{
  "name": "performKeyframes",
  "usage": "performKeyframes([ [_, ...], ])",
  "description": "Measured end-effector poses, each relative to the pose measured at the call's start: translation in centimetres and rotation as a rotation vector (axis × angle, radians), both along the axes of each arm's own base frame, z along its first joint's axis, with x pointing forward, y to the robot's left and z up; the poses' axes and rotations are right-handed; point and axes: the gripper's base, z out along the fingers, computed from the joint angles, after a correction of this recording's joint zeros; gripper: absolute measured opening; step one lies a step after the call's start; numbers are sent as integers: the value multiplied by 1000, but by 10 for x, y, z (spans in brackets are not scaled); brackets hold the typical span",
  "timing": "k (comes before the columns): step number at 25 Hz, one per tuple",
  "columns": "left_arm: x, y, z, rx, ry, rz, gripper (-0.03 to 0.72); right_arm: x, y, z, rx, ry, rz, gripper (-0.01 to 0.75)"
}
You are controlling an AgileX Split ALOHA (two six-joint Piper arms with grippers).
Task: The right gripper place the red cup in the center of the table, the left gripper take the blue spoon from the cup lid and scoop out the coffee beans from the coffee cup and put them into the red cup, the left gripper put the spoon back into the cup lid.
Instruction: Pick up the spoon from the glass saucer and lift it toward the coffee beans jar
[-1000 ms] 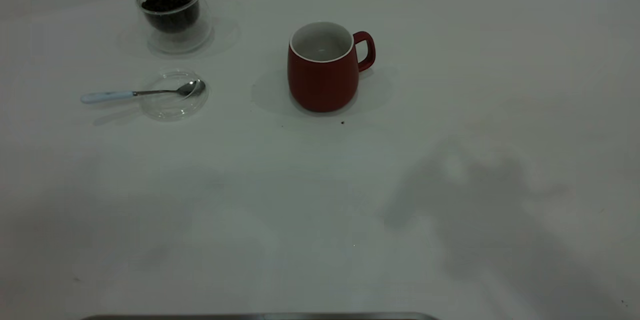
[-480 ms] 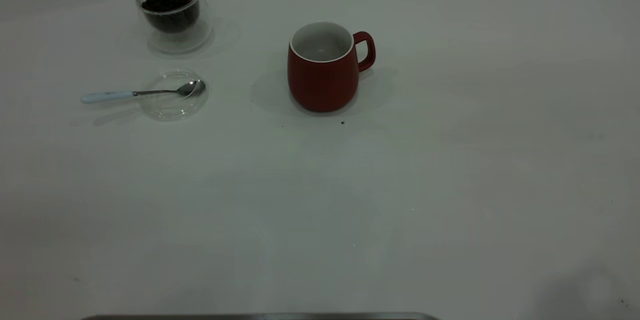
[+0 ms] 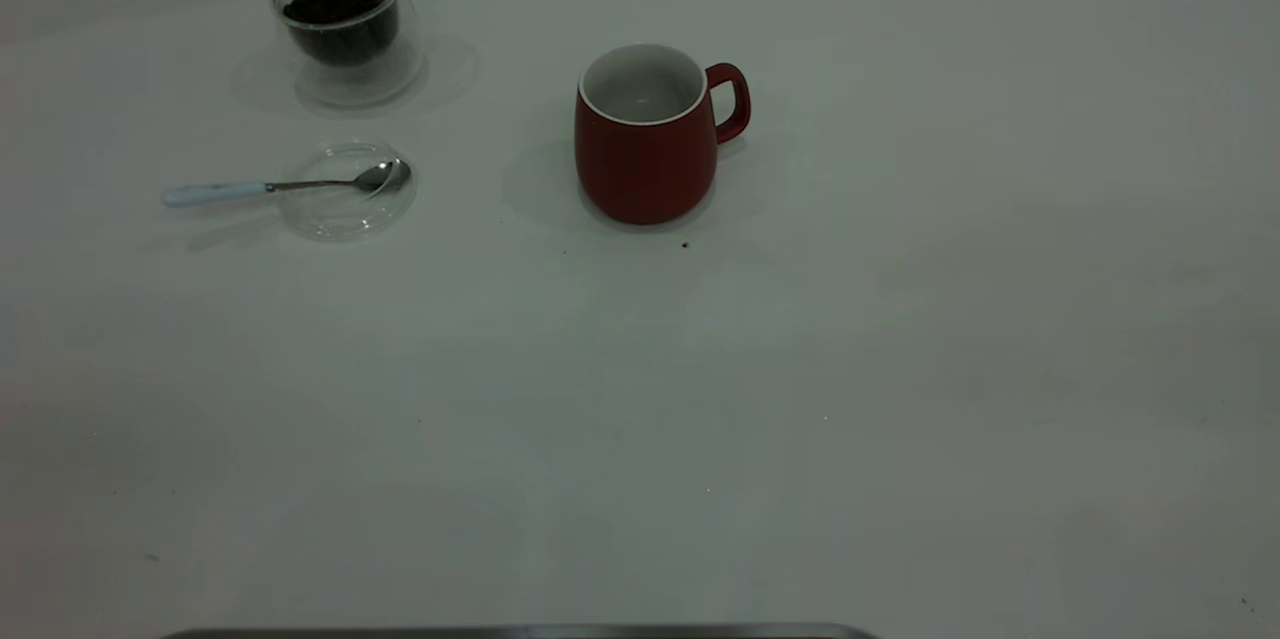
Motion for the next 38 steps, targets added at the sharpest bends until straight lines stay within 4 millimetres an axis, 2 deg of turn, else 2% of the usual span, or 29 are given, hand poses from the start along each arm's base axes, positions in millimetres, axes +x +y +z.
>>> performKeyframes([
  [4, 0, 0, 0, 0, 0, 0, 547, -14, -3, -7, 5, -81, -114, 590],
  [12, 0, 0, 0, 0, 0, 0, 547, -12, -2, -24, 7, -95, -184, 590],
  [38, 0, 0, 0, -2, 0, 2, 547, -11, -2, -26, 9, -91, -228, 590],
])
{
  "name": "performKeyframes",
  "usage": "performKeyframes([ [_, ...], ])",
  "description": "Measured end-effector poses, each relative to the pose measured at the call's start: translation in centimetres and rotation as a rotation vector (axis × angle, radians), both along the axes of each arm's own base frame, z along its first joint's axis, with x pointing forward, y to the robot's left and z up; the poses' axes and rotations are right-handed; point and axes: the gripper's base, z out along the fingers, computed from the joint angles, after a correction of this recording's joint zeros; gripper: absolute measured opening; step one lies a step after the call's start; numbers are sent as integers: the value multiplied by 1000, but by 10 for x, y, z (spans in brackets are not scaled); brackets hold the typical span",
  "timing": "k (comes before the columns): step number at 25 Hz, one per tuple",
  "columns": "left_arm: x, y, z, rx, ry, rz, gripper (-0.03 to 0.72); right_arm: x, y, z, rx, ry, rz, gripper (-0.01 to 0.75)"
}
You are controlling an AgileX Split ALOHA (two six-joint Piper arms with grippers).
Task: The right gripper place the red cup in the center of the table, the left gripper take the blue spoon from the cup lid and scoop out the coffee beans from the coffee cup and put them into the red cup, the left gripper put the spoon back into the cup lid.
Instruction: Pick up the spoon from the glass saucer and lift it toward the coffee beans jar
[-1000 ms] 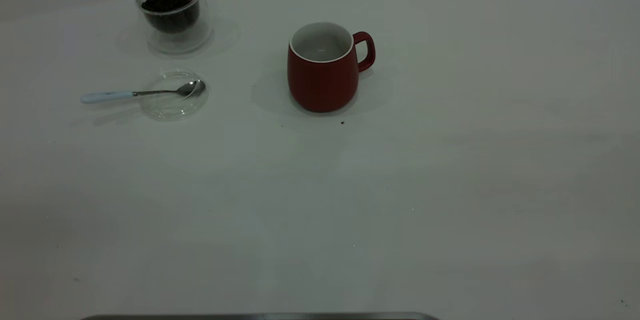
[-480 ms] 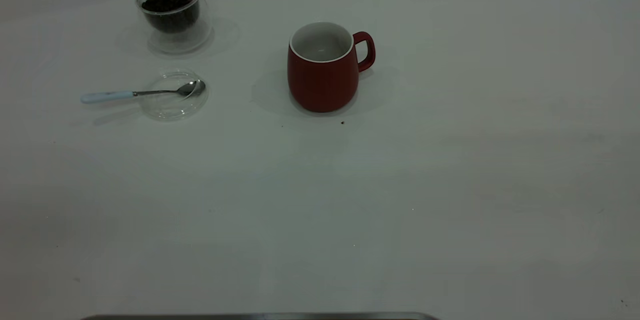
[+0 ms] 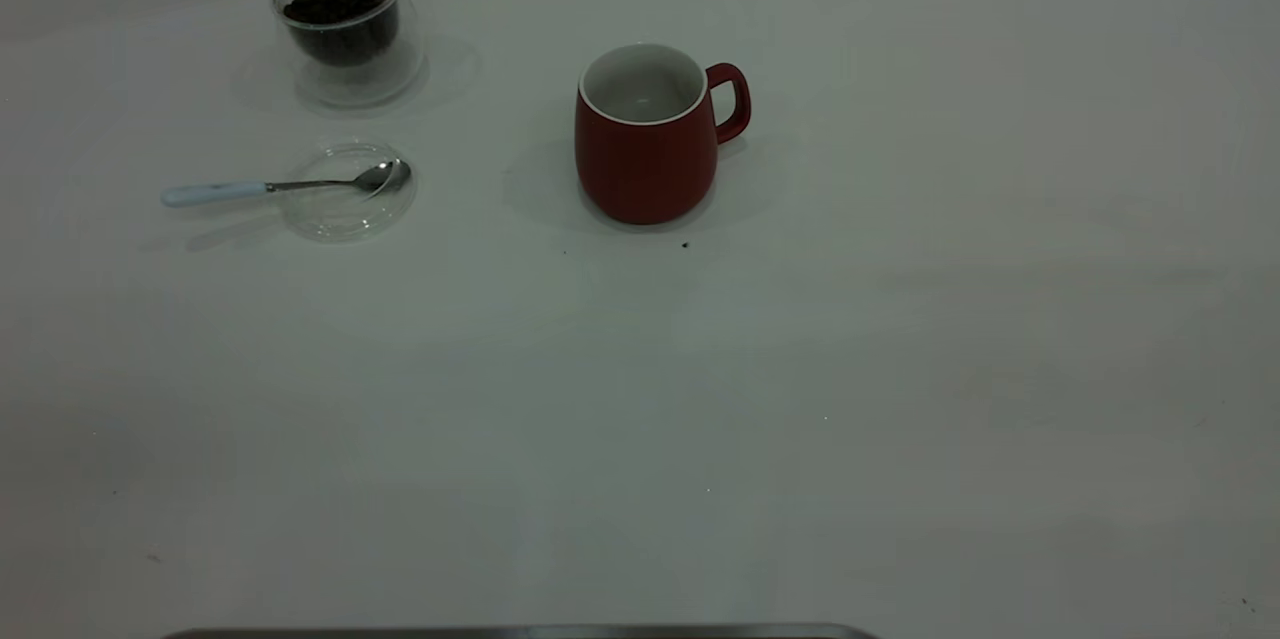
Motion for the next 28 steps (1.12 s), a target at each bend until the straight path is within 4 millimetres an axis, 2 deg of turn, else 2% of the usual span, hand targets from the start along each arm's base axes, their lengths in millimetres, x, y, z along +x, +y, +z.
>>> performKeyframes([
  [13, 0, -2, 0, -23, 0, -9, 547, 0, 0, 0, 0, 0, 0, 588],
  [18, 4, -7, 6, -142, -13, 13, 547, 0, 0, 0, 0, 0, 0, 588],
  [20, 12, -10, 13, -193, -7, 3, 547, 0, 0, 0, 0, 0, 0, 588],
  [23, 37, -14, 26, -252, 35, -22, 547, 0, 0, 0, 0, 0, 0, 588],
  [28, 102, -17, 43, -314, 163, -33, 547, 0, 0, 0, 0, 0, 0, 588],
])
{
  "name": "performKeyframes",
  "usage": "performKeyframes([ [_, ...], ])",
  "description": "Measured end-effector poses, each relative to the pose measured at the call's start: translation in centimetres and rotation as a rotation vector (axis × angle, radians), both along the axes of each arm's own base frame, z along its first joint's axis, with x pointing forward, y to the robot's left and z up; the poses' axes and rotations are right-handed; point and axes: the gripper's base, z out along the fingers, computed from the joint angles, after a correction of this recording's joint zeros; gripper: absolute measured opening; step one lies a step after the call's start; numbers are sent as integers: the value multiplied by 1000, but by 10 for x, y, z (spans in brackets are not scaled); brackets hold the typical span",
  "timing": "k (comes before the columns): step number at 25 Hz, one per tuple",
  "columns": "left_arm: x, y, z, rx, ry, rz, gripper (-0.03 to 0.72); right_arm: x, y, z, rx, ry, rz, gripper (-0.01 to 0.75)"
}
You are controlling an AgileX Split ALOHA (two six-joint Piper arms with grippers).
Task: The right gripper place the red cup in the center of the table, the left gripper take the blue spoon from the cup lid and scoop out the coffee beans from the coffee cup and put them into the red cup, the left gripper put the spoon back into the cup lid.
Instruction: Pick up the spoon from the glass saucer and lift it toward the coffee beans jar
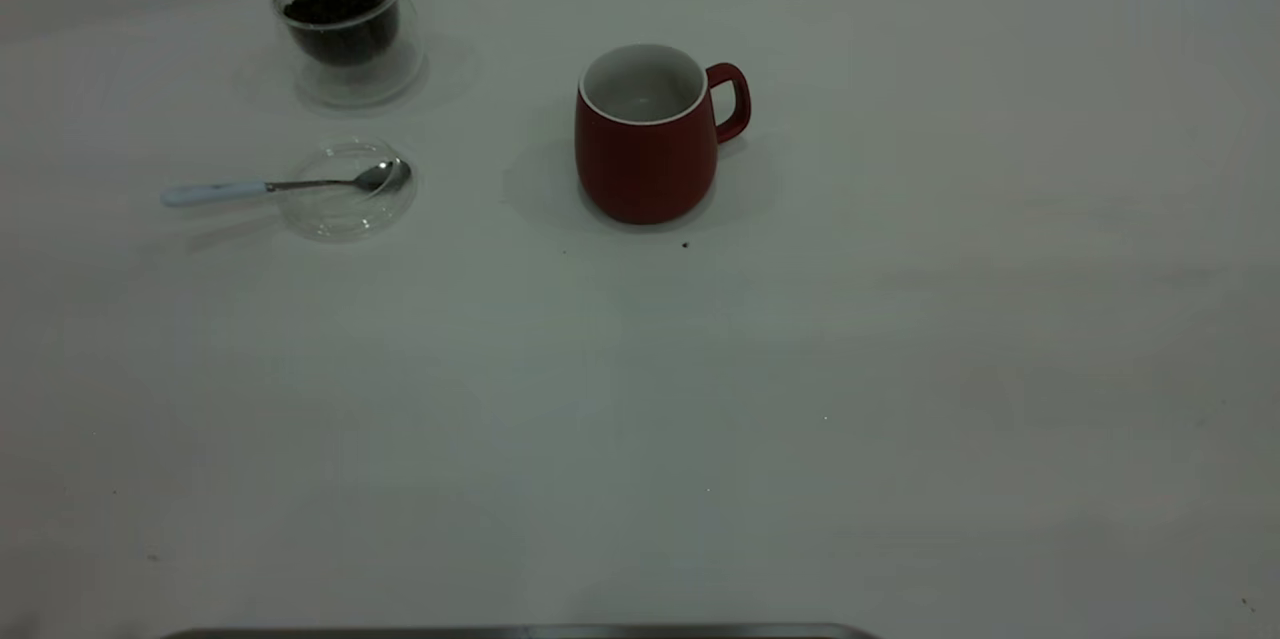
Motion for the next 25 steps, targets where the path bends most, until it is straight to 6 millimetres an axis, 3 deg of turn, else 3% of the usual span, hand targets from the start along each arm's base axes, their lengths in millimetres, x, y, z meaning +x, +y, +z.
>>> performKeyframes([
  [3, 44, 2, 2, 1, 71, -3, 547, 0, 0, 0, 0, 0, 0, 588],
  [8, 111, 6, -13, 26, 165, 4, 547, 0, 0, 0, 0, 0, 0, 588],
  [13, 161, 11, -26, 42, 235, -14, 547, 0, 0, 0, 0, 0, 0, 588],
  [17, 203, 32, -27, -71, 275, 40, 535, 0, 0, 0, 0, 0, 0, 588],
  [21, 228, 59, -32, -229, 331, -41, 508, 0, 0, 0, 0, 0, 0, 588],
  [25, 233, 102, -52, -351, 356, 6, 502, 0, 0, 0, 0, 0, 0, 588],
])
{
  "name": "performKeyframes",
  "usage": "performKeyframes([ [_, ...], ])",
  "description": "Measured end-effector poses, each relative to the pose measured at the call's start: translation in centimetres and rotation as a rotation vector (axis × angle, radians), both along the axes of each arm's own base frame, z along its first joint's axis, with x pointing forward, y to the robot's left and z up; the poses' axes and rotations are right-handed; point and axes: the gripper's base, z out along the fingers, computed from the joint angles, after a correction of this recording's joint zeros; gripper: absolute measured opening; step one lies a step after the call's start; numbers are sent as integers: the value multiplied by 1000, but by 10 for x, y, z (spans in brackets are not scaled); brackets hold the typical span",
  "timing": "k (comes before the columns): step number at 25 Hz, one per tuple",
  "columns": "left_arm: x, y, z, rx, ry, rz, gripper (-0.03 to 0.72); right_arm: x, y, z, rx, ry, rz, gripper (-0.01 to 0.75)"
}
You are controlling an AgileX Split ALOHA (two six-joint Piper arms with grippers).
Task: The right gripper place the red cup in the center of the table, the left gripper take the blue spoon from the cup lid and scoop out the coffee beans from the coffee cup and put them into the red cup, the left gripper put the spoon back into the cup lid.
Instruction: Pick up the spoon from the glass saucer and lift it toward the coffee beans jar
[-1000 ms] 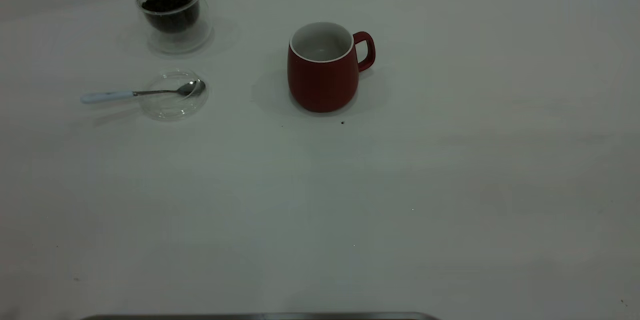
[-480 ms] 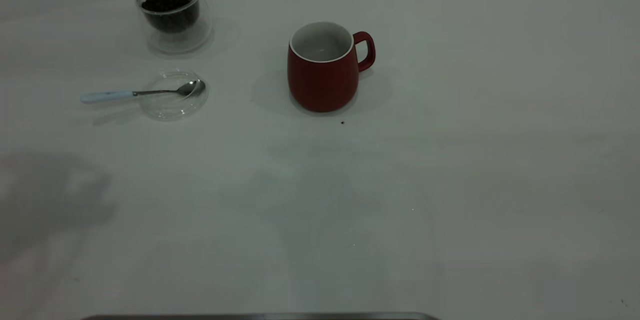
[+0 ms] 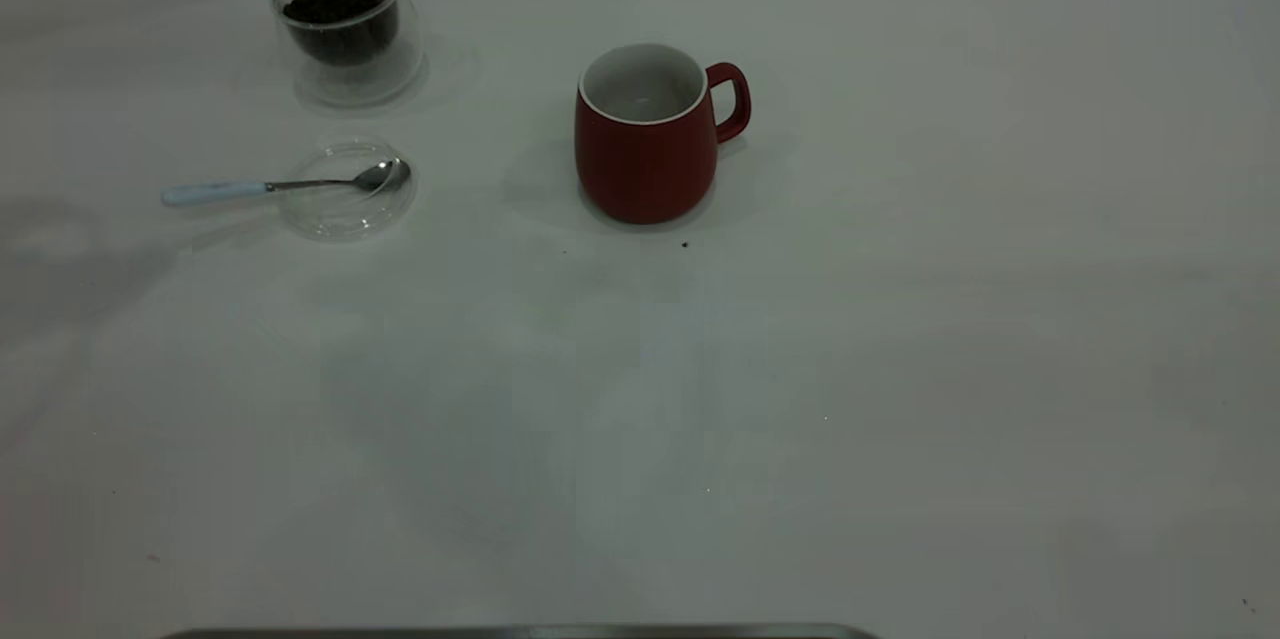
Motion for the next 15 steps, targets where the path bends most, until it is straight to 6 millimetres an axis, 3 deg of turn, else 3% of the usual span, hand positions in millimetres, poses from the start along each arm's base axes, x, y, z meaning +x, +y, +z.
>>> performKeyframes([
  [5, -1, 36, -38, -21, 81, 16, 502, 0, 0, 0, 0, 0, 0, 588],
  [15, 7, 48, -124, -22, 212, -85, 502, 0, 0, 0, 0, 0, 0, 588],
])
